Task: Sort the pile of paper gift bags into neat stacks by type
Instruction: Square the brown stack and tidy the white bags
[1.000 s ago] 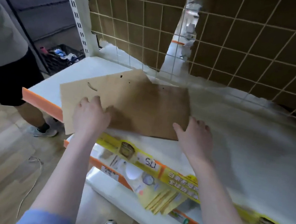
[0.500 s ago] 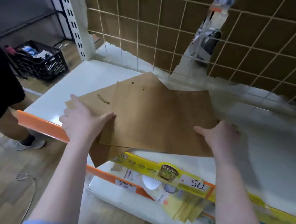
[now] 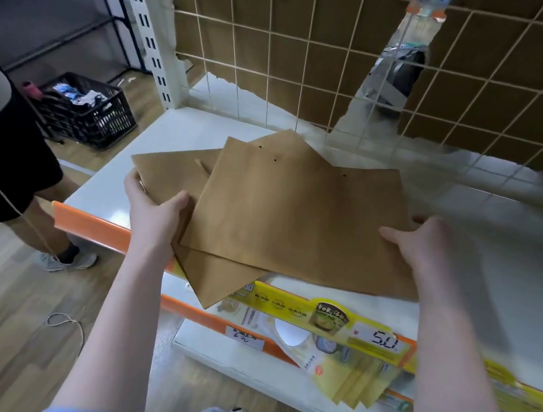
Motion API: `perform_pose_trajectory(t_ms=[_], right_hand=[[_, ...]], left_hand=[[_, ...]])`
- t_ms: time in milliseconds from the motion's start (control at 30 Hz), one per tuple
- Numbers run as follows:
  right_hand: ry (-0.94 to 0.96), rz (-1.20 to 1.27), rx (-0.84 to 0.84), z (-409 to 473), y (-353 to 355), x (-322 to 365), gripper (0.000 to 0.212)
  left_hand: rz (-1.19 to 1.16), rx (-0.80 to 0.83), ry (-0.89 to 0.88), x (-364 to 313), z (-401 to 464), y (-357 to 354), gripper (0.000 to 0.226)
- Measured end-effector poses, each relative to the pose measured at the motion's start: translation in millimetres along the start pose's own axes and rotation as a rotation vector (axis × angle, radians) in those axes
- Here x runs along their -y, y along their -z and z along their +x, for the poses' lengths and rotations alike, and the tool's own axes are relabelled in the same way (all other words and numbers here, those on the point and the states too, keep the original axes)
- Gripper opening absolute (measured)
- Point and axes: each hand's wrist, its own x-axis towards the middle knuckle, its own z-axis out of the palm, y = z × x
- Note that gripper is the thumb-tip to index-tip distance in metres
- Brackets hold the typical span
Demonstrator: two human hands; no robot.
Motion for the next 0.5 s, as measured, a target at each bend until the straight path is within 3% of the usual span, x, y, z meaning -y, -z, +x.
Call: perform_pose_trajectory(t_ms=[133,300,500], right_hand=[[0.032,0.190,0.094,-7,2,-2,0.026],[0.078,0.366,0.015,-9,16,-10,0.032],[0.026,0.530,0.027,-8,40,-32,0.032]], left_hand=[[-0.010,0.111,-0.039,2,-2,6,0.064],[-0.008,0.271,-0.038,5,-2,12,0.061],[-0.009,0.304,-0.042,-11,1,10,0.064]])
